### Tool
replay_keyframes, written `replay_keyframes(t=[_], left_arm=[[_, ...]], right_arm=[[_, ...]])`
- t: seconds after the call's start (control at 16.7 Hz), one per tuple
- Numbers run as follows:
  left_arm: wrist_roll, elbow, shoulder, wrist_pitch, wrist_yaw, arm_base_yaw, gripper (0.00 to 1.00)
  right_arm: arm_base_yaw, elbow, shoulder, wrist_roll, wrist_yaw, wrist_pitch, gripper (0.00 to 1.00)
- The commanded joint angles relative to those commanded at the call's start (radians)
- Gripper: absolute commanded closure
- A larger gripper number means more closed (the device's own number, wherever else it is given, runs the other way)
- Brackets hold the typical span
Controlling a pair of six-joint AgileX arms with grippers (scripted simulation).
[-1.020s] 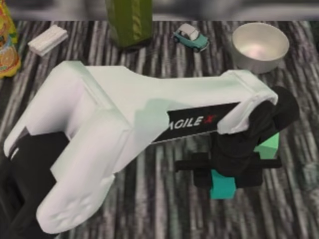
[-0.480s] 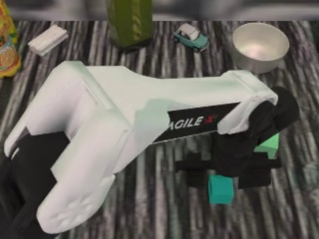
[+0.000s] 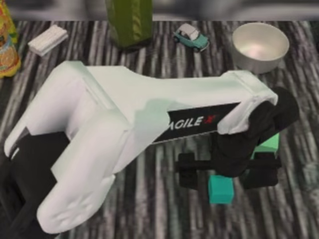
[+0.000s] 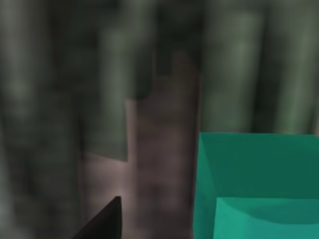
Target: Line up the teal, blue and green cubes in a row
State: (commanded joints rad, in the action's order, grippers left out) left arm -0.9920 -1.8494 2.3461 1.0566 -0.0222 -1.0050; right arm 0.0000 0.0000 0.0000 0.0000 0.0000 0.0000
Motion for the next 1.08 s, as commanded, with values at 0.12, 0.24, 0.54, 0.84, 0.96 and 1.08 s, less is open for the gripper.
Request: replay_keyframes(t=[0.12, 0.24, 0.54, 0.84, 0.96, 1.08], left_arm=[[0.0, -0.004, -0.001, 0.004, 0.0, 0.0, 0.0], [-0.001, -0.037, -0.007, 0.042, -0.002, 0.001, 0.0], [-0.006, -0.171, -0.04, 0.219, -0.001, 0.011, 0.0], [-0.006, -0.193, -0.046, 0.242, -0.001, 0.009, 0.0], [0.008, -0.186, -0.05, 0.239, -0.001, 0.021, 0.0], [0.063, -0.161, -0.065, 0.229, -0.001, 0.072, 0.0]], right_arm=[[0.0, 0.0, 0.0, 0.0, 0.0, 0.0, 0.0], [0.0, 0.0, 0.0, 0.0, 0.0, 0.0, 0.0], [0.0, 0.0, 0.0, 0.0, 0.0, 0.0, 0.0], [0.0, 0.0, 0.0, 0.0, 0.0, 0.0, 0.0], [0.0, 0.0, 0.0, 0.0, 0.0, 0.0, 0.0], [0.0, 0.0, 0.0, 0.0, 0.0, 0.0, 0.0]])
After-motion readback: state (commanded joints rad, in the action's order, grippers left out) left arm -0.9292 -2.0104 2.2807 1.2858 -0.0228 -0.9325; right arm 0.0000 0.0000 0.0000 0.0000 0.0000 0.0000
